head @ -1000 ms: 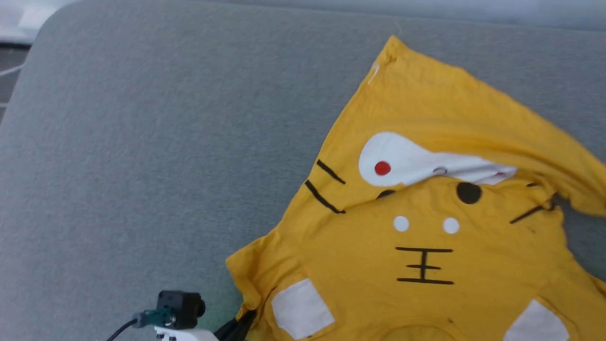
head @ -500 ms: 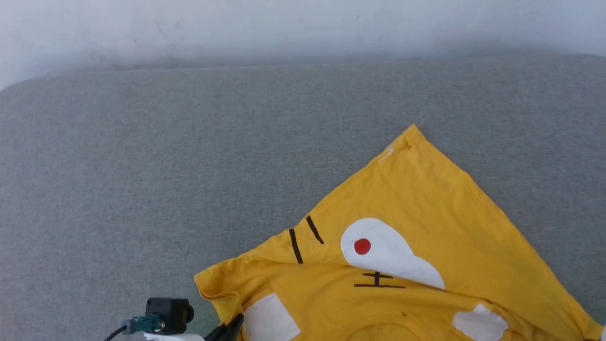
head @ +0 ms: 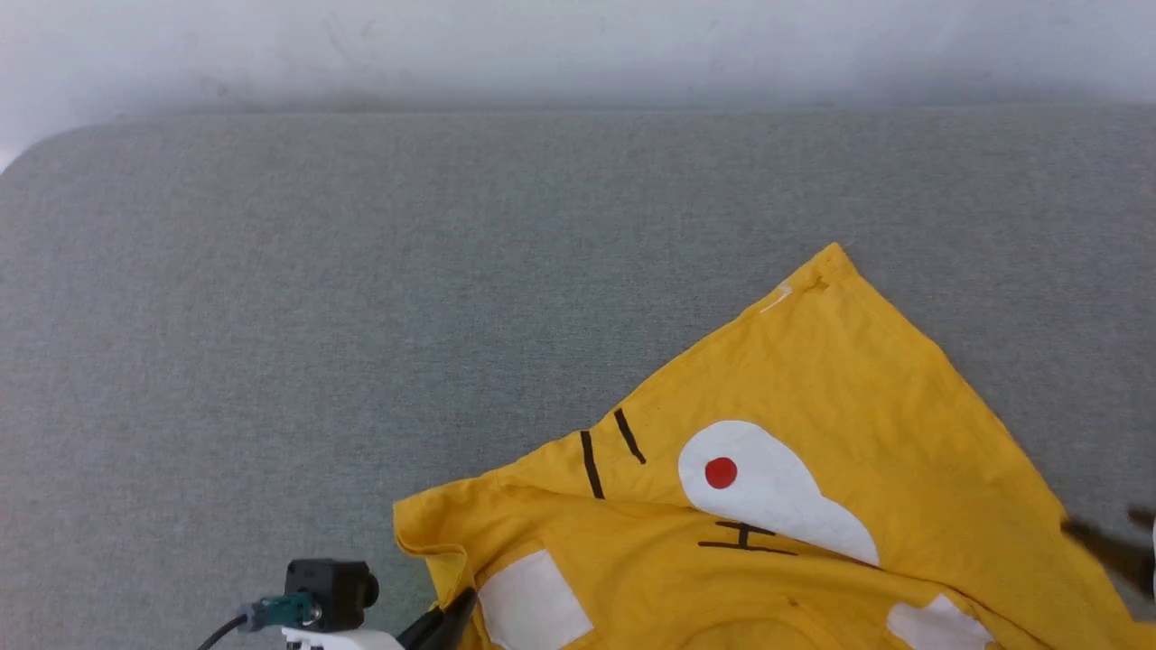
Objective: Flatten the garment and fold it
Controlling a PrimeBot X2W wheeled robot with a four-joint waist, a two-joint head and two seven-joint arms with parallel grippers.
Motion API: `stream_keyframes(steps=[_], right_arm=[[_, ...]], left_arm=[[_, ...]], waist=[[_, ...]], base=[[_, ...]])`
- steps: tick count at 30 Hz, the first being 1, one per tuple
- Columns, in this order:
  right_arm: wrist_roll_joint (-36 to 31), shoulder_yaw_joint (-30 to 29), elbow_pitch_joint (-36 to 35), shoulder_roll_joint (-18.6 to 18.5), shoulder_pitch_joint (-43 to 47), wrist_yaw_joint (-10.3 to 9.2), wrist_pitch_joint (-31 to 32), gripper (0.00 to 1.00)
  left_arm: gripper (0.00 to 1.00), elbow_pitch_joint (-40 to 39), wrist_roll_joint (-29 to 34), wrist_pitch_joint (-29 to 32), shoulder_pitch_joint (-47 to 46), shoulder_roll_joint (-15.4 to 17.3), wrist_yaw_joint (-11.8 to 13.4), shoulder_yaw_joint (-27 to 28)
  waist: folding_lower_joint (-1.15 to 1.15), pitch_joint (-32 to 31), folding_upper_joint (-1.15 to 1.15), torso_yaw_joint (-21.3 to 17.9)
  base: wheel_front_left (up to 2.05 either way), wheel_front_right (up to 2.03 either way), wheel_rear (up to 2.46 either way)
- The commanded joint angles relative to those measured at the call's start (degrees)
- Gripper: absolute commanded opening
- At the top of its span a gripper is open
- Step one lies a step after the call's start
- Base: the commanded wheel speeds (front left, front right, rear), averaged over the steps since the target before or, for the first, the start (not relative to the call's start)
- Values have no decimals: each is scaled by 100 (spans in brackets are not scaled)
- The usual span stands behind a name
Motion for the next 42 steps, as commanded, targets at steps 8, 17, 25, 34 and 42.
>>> stream_keyframes(steps=[8, 17, 25, 34, 42], right_arm=[[-179, 879, 166, -180, -1872, -5, 72, 100], [-463, 1654, 1426, -286, -3332, -5, 59, 100], [-685, 2281, 2402, -612, -3734, -5, -248, 100], [-547, 3009, 2904, -909, -3566, -5, -425, 0], [-318, 3159, 3092, -942, -3888, -5, -1461, 0]], left_arm=[[0, -277, 239, 92, -339, 0, 49, -176], [0, -414, 440, 72, -701, -225, -63, -498], [0, -259, 481, 19, -937, -539, -170, -786], [0, -125, 455, -50, -932, -612, -207, -863], [0, -166, 467, -143, -983, -504, -148, -685]], waist=[[0, 532, 0, 646], [0, 1089, 0, 1419], [0, 1238, 0, 1857], [0, 1209, 0, 1959], [0, 930, 0, 1717]], base=[[0, 0, 0], [0, 0, 0], [0, 0, 0], [0, 0, 0], [0, 0, 0]])
